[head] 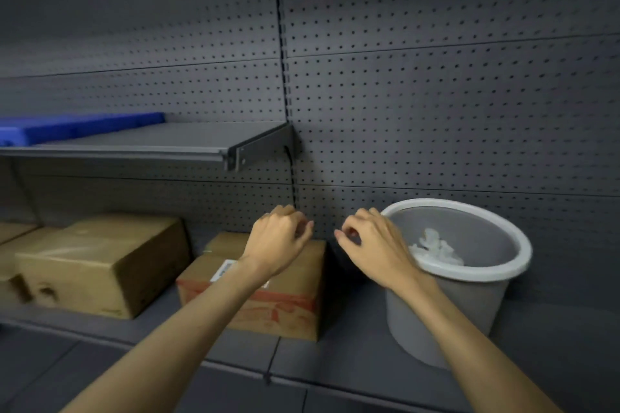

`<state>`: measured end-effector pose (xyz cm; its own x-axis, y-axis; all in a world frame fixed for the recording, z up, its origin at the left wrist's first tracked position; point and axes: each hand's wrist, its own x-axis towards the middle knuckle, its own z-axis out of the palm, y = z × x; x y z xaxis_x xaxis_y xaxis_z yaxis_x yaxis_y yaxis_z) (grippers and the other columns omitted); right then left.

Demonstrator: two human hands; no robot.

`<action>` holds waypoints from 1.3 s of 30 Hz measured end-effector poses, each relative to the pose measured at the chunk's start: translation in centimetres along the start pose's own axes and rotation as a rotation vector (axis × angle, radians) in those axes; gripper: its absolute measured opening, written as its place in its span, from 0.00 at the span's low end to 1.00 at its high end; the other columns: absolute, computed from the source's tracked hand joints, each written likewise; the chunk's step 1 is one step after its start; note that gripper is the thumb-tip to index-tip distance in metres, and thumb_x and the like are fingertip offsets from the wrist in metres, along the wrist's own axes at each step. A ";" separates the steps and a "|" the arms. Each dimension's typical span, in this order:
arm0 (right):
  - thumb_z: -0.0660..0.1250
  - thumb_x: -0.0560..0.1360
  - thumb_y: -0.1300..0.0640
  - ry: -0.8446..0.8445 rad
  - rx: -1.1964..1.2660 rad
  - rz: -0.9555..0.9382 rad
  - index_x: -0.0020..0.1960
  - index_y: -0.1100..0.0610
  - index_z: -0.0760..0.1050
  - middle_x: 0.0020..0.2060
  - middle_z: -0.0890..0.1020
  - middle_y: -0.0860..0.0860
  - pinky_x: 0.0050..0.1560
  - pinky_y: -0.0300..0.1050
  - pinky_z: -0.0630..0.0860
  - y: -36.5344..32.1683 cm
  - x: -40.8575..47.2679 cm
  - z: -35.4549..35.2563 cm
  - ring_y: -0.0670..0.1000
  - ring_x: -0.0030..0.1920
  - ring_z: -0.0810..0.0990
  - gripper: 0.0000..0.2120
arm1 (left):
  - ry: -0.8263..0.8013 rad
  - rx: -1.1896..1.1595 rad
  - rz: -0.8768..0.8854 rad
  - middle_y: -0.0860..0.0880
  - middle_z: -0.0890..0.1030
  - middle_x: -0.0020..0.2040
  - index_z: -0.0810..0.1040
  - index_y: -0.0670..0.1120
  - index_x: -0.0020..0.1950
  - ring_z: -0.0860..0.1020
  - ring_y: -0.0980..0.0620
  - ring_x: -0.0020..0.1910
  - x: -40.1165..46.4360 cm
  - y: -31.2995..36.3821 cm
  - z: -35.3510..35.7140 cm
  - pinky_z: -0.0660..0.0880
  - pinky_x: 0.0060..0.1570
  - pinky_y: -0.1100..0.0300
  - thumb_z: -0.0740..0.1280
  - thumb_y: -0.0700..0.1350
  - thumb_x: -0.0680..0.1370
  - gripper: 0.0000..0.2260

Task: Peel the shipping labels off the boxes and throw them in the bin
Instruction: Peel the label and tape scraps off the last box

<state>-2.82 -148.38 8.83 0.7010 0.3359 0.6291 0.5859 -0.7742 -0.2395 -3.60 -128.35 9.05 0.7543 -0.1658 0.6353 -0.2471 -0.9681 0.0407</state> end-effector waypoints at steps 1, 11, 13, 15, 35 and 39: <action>0.63 0.77 0.46 -0.008 0.014 -0.019 0.41 0.53 0.76 0.40 0.76 0.47 0.47 0.43 0.68 -0.8 0.3 0.8 0.49 0.46 0.72 0.13 | -0.008 0.030 -0.022 0.51 0.77 0.41 0.79 0.48 0.42 0.76 0.50 0.46 -0.8 -1.2 -0.5 0.68 0.36 0.58 0.59 0.54 0.81 0.15; 0.63 0.77 0.44 -0.123 0.091 -0.111 0.45 0.53 0.77 0.45 0.76 0.47 0.53 0.45 0.70 -8.7 3.1 8.2 0.49 0.50 0.72 0.13 | -0.048 0.160 -0.153 0.51 0.79 0.40 0.81 0.47 0.41 0.78 0.49 0.43 -6.4 -12.4 -3.3 0.72 0.39 0.56 0.62 0.53 0.80 0.15; 0.64 0.77 0.43 -0.141 0.087 -0.114 0.45 0.52 0.77 0.44 0.76 0.46 0.51 0.45 0.69 -9.9 3.6 9.6 0.49 0.49 0.72 0.13 | -0.064 0.157 -0.166 0.50 0.79 0.40 0.82 0.47 0.42 0.78 0.48 0.44 -7.1 -14.2 -3.3 0.73 0.40 0.55 0.62 0.53 0.80 0.14; 0.64 0.77 0.43 -0.157 0.069 -0.106 0.45 0.52 0.77 0.44 0.75 0.46 0.49 0.43 0.67 -11.1 4.0 11.1 0.48 0.48 0.71 0.13 | -0.084 0.140 -0.169 0.50 0.80 0.42 0.82 0.47 0.44 0.78 0.48 0.46 -7.6 -15.9 -3.2 0.72 0.43 0.55 0.61 0.53 0.80 0.14; 0.67 0.75 0.52 -0.339 -0.055 0.216 0.43 0.56 0.76 0.45 0.77 0.49 0.50 0.44 0.69 -18.4 2.7 21.0 0.49 0.53 0.72 0.08 | -0.467 -0.073 0.083 0.48 0.75 0.59 0.76 0.48 0.60 0.72 0.47 0.61 -10.8 -26.1 2.7 0.68 0.61 0.52 0.58 0.52 0.80 0.14; 0.66 0.76 0.51 -0.332 -0.083 0.230 0.41 0.55 0.75 0.44 0.78 0.49 0.47 0.45 0.71 -18.9 3.4 22.2 0.49 0.52 0.73 0.09 | -0.426 -0.134 0.089 0.49 0.75 0.59 0.76 0.48 0.60 0.72 0.48 0.60 -11.1 -26.7 3.0 0.68 0.61 0.53 0.59 0.51 0.80 0.13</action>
<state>-2.42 -120.68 -0.92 0.9109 0.2935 0.2899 0.3734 -0.8853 -0.2770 -3.51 -101.26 -1.42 0.9026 -0.3369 0.2679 -0.3777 -0.9184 0.1175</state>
